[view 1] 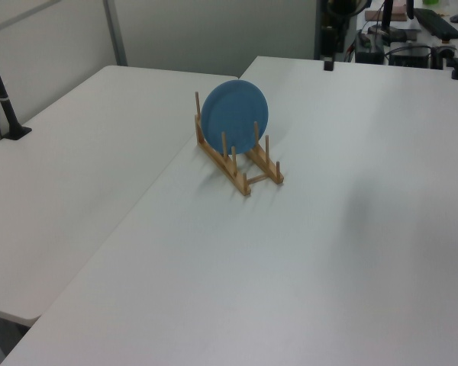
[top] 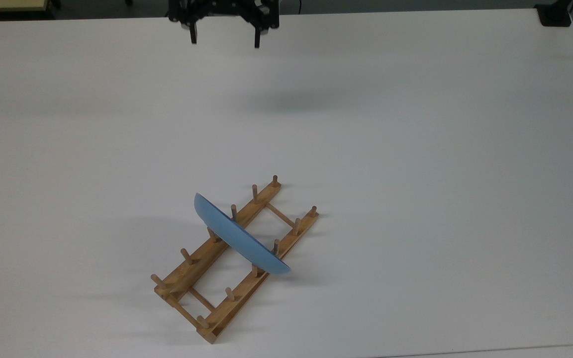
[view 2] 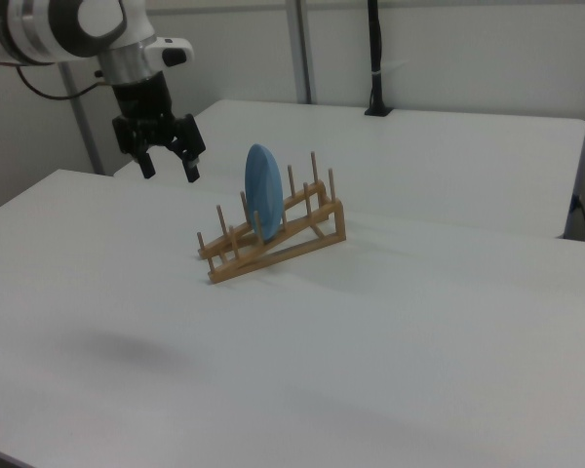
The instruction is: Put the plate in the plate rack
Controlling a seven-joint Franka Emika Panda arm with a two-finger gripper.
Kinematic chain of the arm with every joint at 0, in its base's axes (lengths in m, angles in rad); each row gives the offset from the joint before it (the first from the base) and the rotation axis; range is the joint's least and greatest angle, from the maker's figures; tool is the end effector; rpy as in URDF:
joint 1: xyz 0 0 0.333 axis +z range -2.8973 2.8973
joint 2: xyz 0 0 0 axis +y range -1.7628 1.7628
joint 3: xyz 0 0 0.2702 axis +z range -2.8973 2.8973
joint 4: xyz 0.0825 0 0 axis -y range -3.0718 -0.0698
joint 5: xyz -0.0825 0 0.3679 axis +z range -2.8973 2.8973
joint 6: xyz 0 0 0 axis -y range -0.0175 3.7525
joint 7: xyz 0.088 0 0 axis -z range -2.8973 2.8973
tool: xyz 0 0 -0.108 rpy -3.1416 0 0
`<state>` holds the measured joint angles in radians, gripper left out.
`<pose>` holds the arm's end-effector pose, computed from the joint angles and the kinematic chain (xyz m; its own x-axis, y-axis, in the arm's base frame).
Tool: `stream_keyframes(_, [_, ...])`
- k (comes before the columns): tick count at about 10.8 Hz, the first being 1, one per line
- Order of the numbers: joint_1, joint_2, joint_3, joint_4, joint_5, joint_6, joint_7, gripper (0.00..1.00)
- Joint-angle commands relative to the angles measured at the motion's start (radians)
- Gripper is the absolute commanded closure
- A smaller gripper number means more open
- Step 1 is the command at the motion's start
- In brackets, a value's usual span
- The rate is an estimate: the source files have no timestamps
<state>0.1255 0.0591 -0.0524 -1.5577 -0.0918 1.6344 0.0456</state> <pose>0.5586 0.0323 0.5574 0.9992 0.0337 0.0217 0.0315 -0.9951 0.0938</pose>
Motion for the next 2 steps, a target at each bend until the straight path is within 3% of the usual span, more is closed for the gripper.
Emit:
stream_keyframes(1, [-0.007,-0.059,-0.003,-0.073,0.02,-0.025,-0.029,0.0])
stream_keyframes(2, [-0.009,-0.056,-0.004,-0.067,0.02,-0.027,-0.029,0.0])
